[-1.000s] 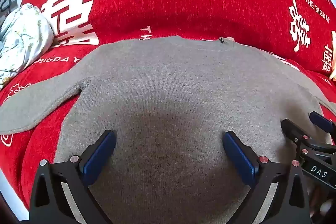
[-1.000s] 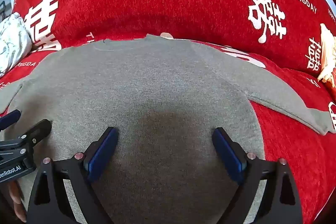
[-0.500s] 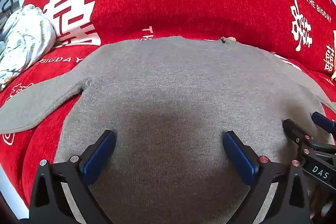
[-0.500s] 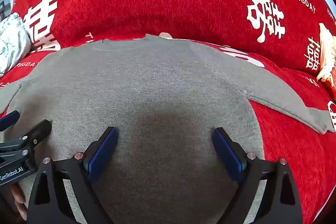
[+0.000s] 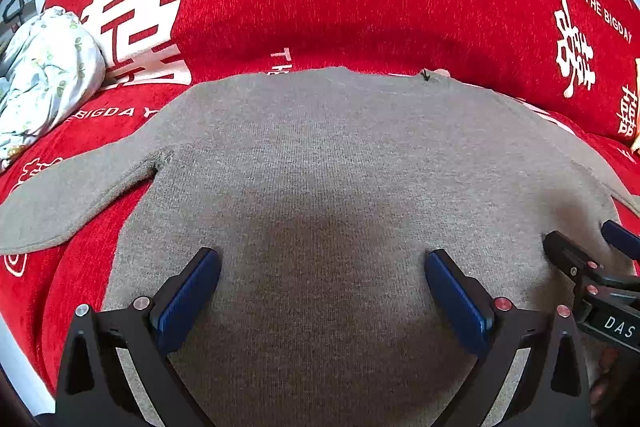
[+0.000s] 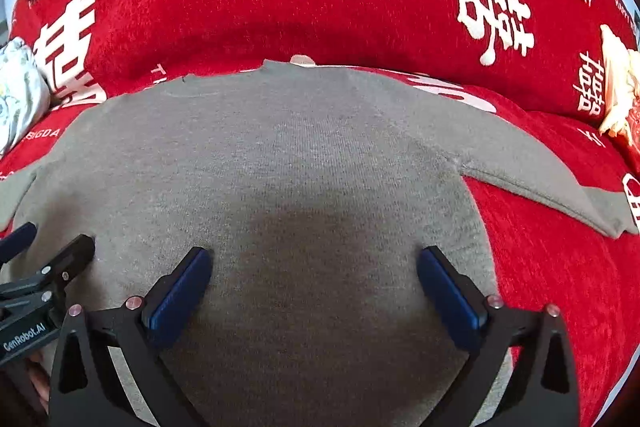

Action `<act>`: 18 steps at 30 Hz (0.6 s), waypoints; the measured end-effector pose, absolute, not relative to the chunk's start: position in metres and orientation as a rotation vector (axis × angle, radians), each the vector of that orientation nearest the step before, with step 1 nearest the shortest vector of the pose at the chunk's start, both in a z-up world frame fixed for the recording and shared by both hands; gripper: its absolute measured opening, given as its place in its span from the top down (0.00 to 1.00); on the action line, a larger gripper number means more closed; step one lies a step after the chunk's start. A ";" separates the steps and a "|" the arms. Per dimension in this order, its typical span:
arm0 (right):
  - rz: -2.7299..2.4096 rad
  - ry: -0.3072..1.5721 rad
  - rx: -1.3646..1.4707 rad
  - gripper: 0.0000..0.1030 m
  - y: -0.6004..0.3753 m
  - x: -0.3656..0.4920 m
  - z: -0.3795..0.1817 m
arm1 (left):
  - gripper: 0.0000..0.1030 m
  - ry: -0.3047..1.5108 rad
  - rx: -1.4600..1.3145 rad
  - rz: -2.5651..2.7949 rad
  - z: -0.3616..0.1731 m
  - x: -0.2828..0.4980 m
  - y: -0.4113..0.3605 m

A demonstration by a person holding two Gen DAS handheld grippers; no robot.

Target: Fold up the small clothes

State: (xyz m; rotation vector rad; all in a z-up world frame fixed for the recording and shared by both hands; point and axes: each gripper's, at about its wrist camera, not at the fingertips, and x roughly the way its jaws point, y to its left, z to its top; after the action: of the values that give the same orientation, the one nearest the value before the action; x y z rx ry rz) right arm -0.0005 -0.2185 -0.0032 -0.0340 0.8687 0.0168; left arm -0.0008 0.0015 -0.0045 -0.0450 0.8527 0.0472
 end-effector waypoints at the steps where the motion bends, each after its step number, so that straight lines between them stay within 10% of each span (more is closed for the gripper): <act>1: 0.013 0.865 -0.032 0.00 -0.219 -0.001 -0.003 | 0.00 0.852 -0.043 0.048 -0.004 -0.001 0.001; 18: 0.011 0.909 -0.028 0.00 -0.216 0.004 -0.003 | 0.00 0.931 -0.064 0.057 0.001 0.006 0.003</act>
State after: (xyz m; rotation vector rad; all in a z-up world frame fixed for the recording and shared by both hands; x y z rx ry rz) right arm 0.0036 -0.2160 -0.0034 -0.0279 0.9088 0.0112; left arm 0.0060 0.0026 0.0013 -0.0643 0.9306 0.0568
